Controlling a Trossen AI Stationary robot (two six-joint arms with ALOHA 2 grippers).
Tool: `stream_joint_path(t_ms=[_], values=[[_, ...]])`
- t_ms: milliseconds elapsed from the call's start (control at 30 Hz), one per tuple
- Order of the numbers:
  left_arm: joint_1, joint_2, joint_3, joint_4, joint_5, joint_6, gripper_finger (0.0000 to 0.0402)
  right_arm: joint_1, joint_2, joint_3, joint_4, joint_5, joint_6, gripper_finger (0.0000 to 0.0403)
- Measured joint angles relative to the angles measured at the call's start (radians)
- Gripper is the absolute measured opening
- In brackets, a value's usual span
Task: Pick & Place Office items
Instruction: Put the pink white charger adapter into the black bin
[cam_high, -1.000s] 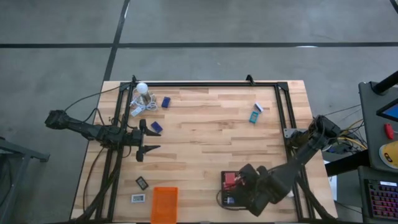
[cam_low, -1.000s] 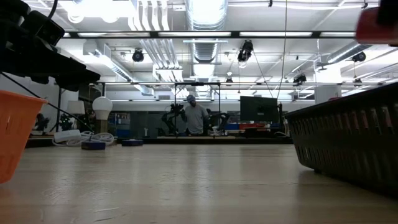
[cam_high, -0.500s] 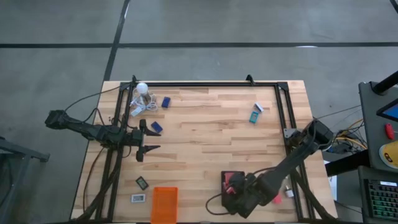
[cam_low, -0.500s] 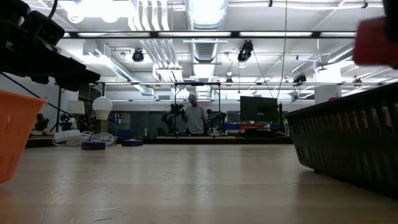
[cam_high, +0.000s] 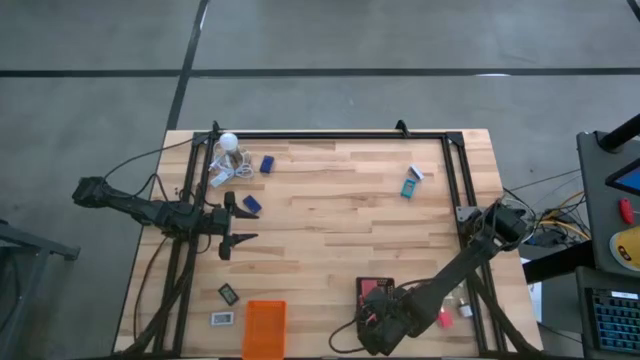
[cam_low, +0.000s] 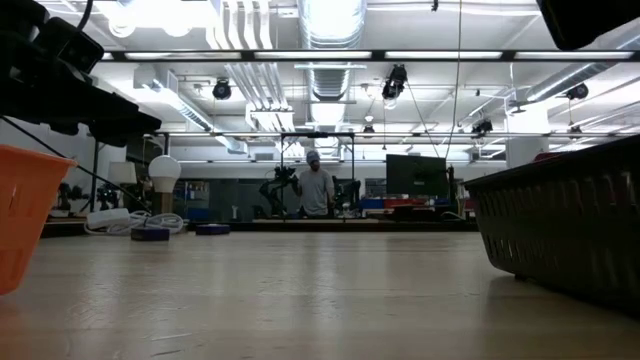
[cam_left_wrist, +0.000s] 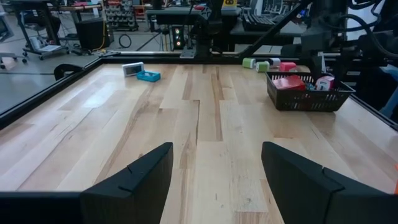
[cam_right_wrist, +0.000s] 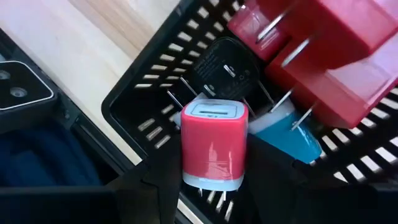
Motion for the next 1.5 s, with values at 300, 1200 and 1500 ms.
stream_joint_path(t_ms=[300, 1200, 1500], values=[[0.0, 0.0, 0.0, 0.0, 0.0, 0.0, 0.0252, 0.0, -0.001, 0.001, 0.0, 0.002, 0.024, 0.0153], [0.0, 0.0, 0.0, 0.0, 0.0, 0.0, 0.0252, 0.0, -0.003, -0.001, -0.01, 0.03, 0.105, 0.0235], [0.0, 0.0, 0.0, 0.0, 0.0, 0.0, 0.0252, 0.0, -0.003, -0.001, -0.008, 0.033, 0.101, 0.0255]])
